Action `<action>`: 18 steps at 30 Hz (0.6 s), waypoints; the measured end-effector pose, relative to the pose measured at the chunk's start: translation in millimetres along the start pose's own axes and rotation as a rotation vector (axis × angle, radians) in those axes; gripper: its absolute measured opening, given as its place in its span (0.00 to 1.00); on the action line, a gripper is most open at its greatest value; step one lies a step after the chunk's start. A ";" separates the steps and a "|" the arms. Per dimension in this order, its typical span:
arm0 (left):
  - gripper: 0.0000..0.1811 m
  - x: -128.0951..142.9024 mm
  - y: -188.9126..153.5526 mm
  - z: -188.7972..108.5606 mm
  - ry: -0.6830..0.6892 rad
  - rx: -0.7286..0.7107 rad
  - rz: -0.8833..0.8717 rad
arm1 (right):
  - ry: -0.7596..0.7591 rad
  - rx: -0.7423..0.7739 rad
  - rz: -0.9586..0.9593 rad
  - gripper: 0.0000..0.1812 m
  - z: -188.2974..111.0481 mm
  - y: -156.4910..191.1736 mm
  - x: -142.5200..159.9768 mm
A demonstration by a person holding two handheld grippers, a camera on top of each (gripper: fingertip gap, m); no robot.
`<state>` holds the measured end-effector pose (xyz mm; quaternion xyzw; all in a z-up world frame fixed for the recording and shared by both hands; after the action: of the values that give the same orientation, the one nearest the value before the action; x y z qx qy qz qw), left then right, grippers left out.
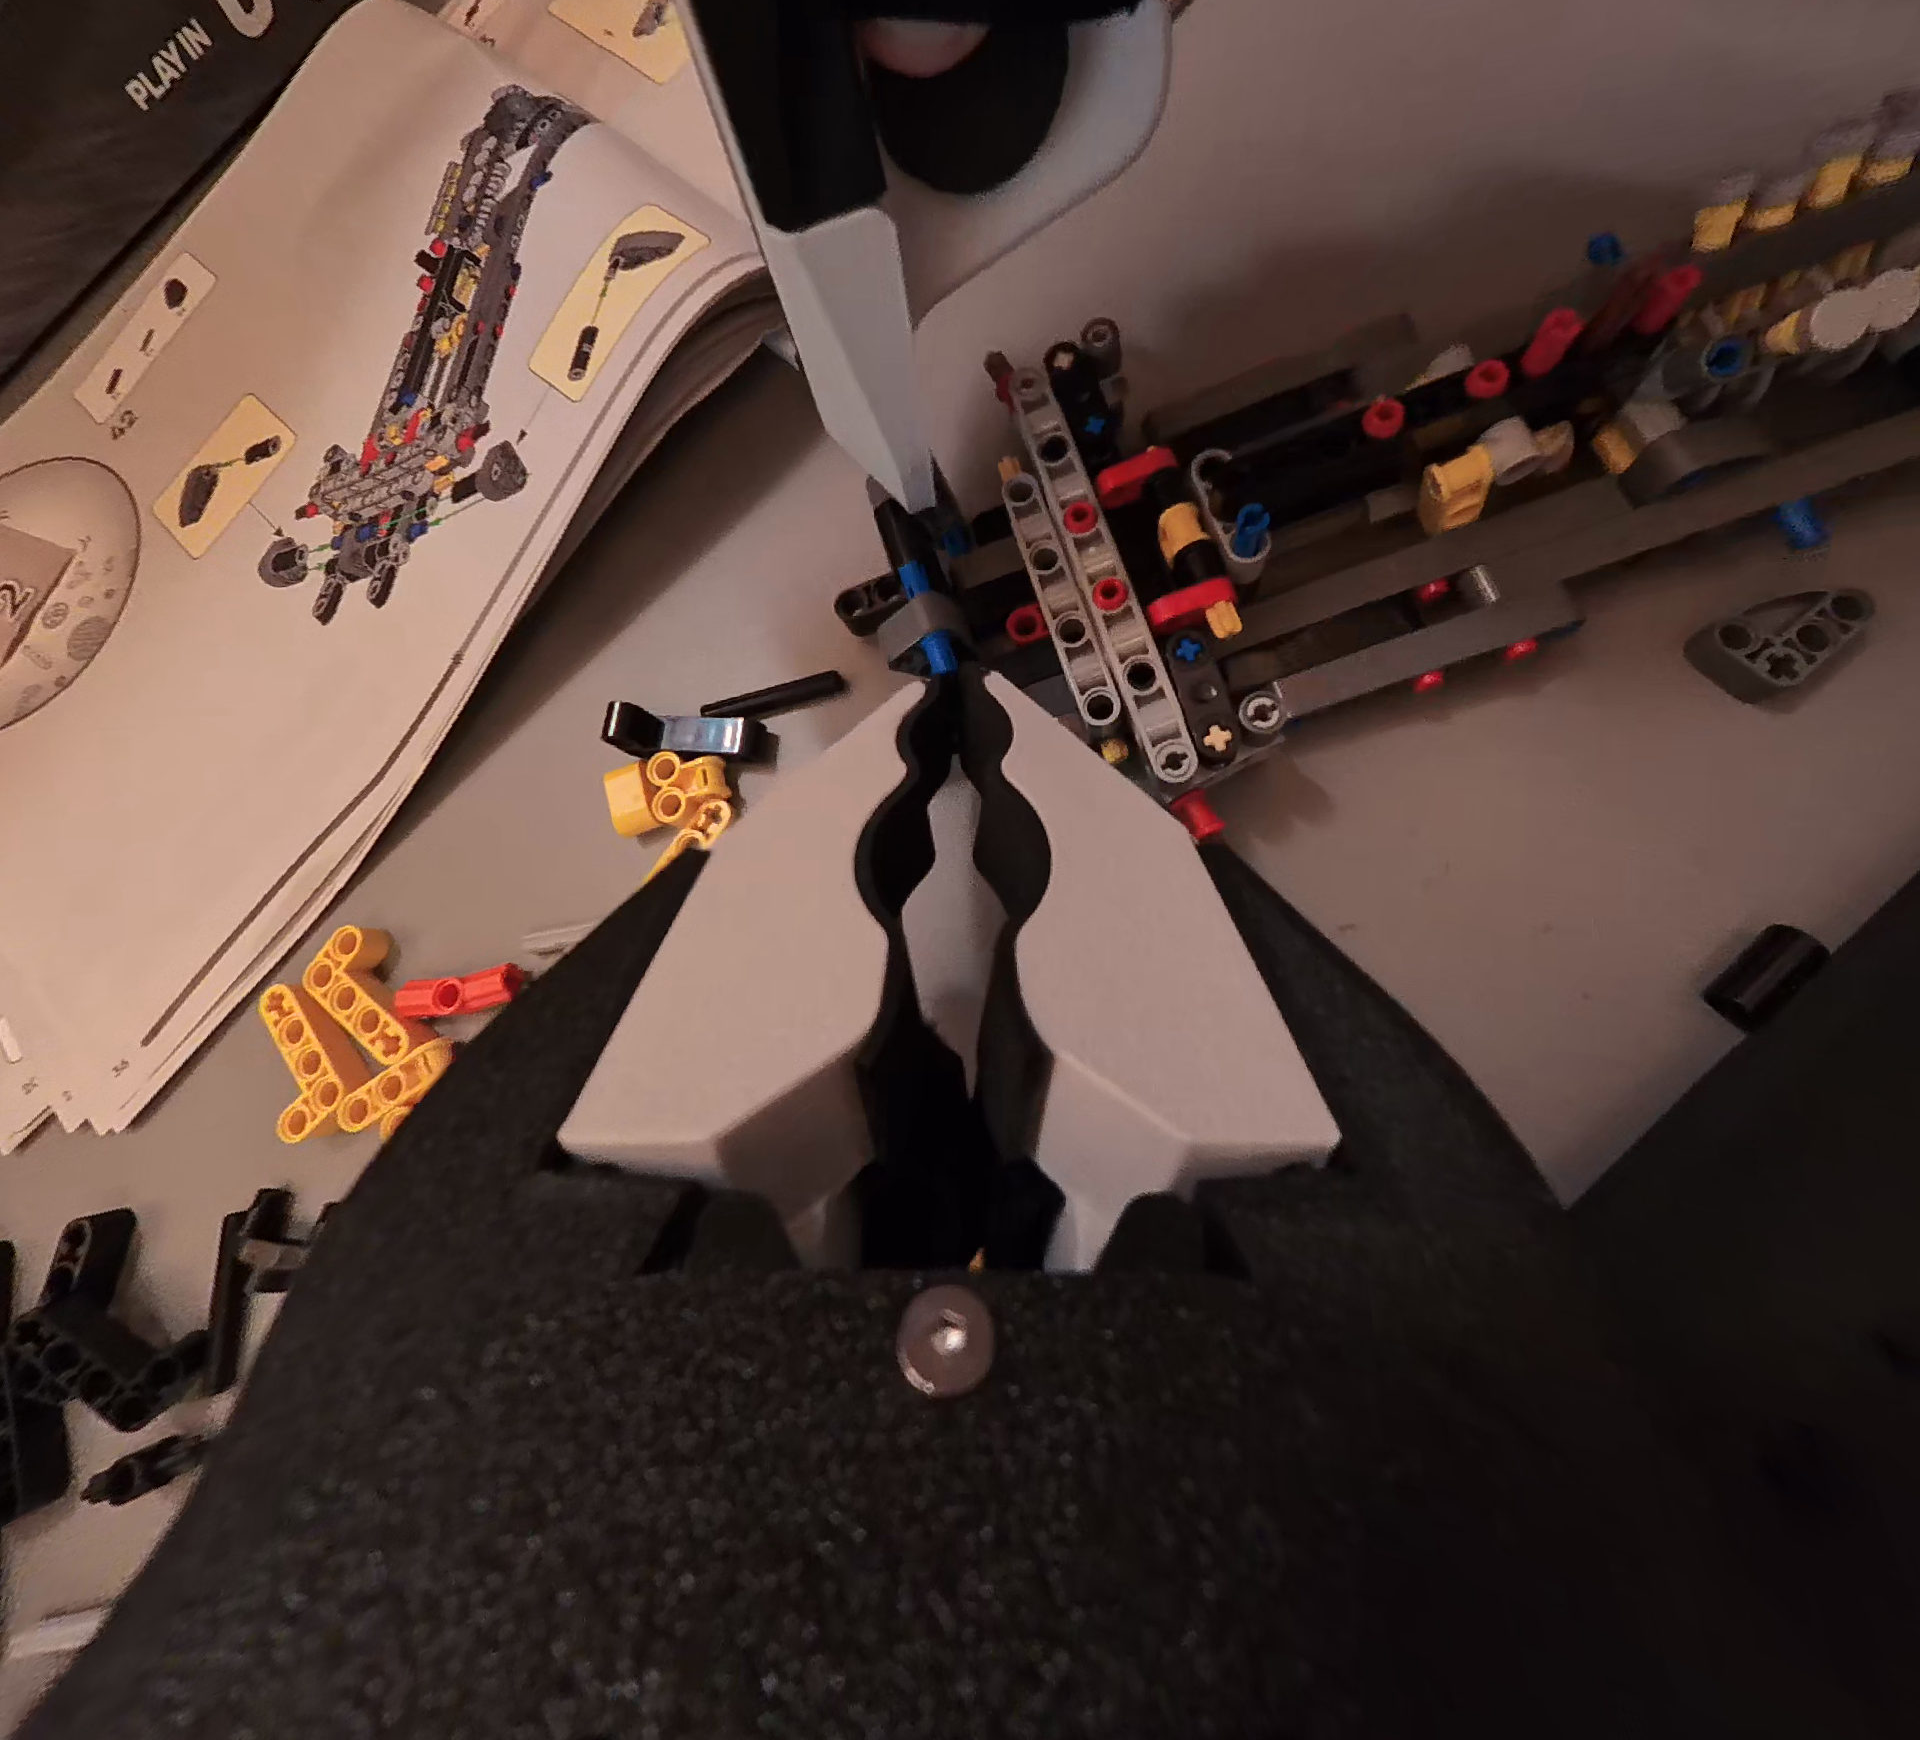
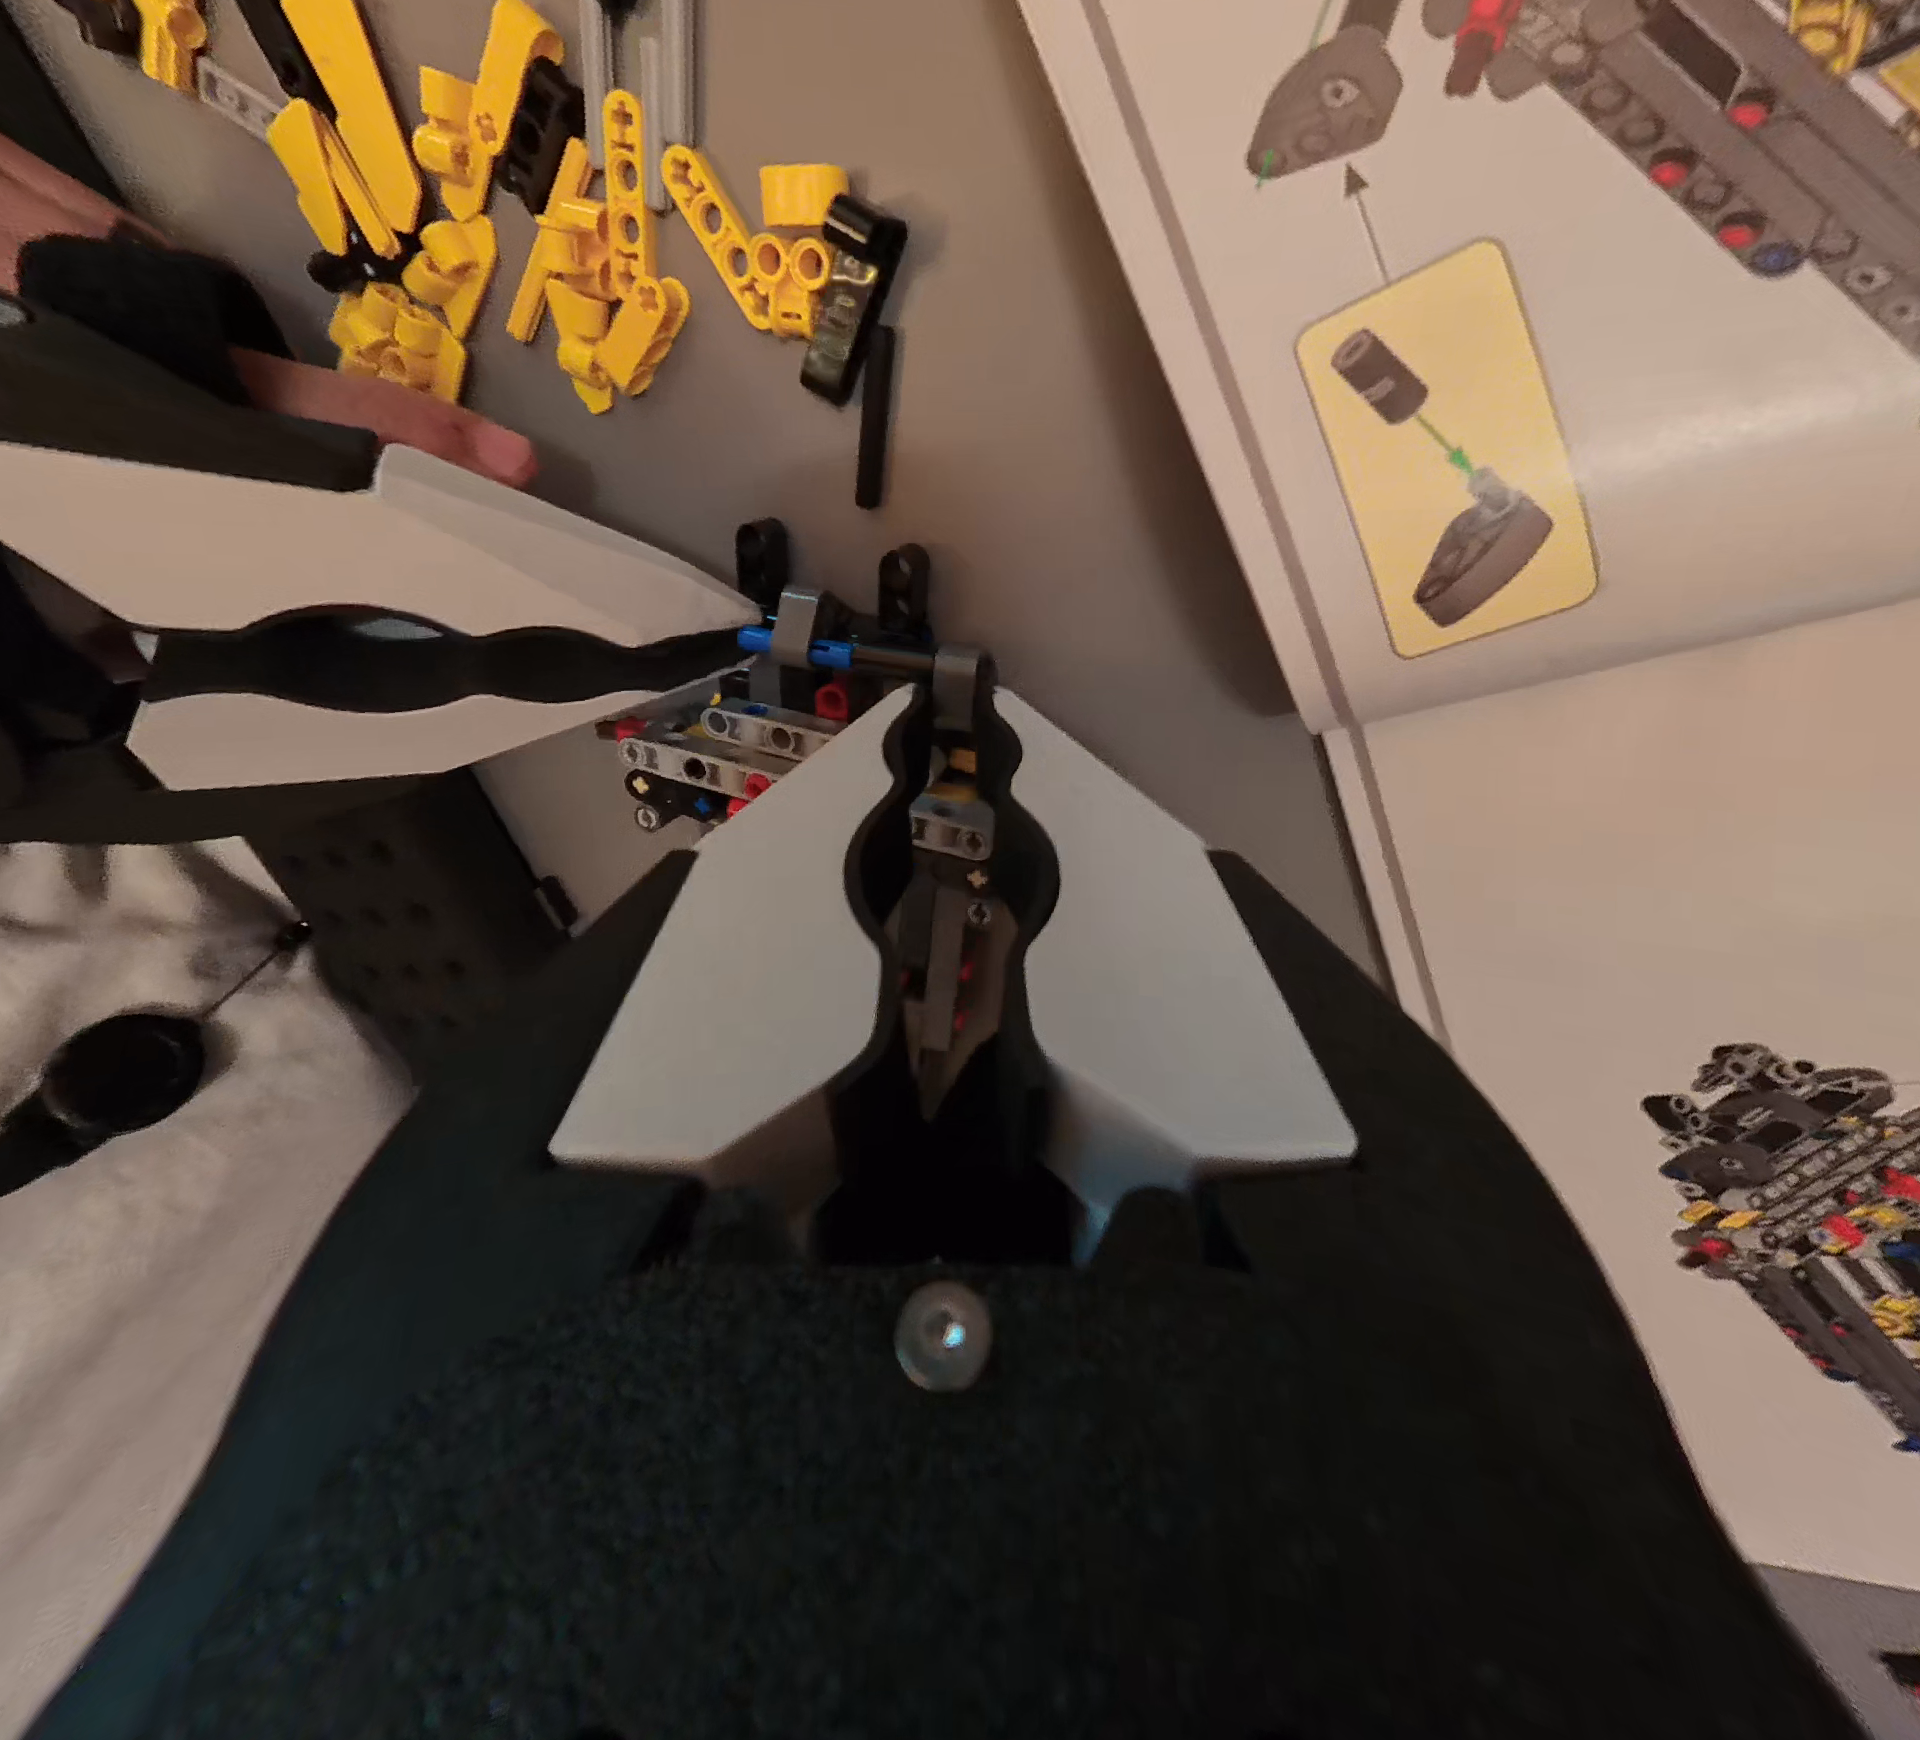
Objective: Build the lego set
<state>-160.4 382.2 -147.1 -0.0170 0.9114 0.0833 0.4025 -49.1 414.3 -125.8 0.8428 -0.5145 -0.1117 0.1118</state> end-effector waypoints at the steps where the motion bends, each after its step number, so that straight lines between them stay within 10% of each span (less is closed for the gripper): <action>1: 0.00 0.3 -0.2 0.0 -0.002 0.003 -0.001 | -0.006 0.003 -0.010 0.04 0.1 0.6 -0.1; 18: 0.05 -1.5 4.4 -1.8 -0.027 0.043 -0.096 | -0.157 -0.090 0.068 0.04 1.1 -5.2 11.4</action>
<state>-161.1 386.2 -144.2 -0.0510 0.9057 0.0442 0.4186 -40.0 406.4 -129.2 0.8077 -0.5443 -0.1966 0.1128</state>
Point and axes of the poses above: each gripper's, where its closed fingertips meet, z out along the fingers, x out of its underside, y = z × x across the jaws, the point moved 7 cm from there along -z, back along the fingers, and after that the axes turned 2 degrees about x, right-handed, at the moved point
